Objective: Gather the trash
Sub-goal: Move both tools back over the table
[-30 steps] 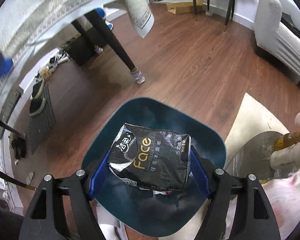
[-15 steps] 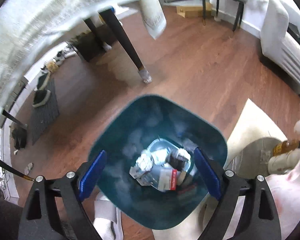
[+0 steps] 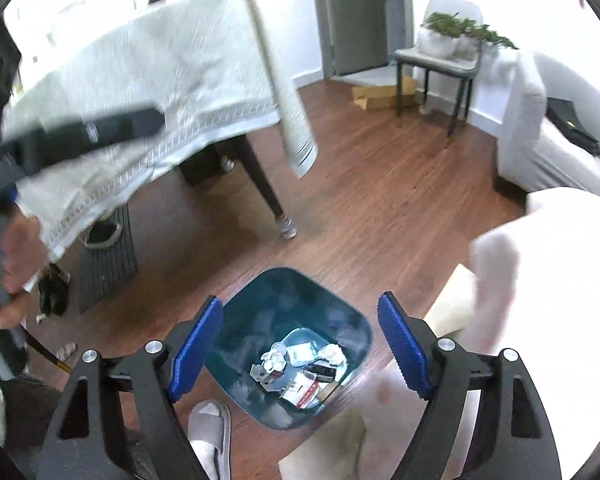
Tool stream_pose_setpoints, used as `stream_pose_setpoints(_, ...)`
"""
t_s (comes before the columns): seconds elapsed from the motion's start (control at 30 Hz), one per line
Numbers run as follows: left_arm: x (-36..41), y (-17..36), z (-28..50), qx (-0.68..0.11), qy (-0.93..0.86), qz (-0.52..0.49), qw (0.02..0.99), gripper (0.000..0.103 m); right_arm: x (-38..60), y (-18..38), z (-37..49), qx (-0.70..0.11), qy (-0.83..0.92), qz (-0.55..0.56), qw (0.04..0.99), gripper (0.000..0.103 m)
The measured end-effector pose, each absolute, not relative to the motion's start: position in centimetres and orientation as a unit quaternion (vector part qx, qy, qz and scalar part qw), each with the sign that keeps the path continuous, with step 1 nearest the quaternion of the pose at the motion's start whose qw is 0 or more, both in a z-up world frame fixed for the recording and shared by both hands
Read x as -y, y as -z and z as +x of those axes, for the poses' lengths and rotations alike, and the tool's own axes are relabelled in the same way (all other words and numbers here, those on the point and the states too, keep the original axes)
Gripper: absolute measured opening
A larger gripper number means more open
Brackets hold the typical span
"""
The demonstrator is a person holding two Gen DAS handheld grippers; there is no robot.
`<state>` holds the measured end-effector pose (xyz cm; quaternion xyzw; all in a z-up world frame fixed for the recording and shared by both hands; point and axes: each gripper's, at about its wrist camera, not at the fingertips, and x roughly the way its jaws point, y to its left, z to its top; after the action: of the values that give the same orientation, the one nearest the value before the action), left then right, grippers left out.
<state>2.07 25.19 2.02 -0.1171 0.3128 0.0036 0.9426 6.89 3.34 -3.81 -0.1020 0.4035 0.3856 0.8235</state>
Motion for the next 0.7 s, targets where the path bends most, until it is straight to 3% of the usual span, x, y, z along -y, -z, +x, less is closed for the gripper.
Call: stream_pose_setpoints(0.7, -11.0, 0.0, 6.8, -0.338, 0.099, -0.071, 0.933, 0.067, 18.7, 0.7, 7.9, -0.38, -0.329, -0.053, 0.863, 0.077)
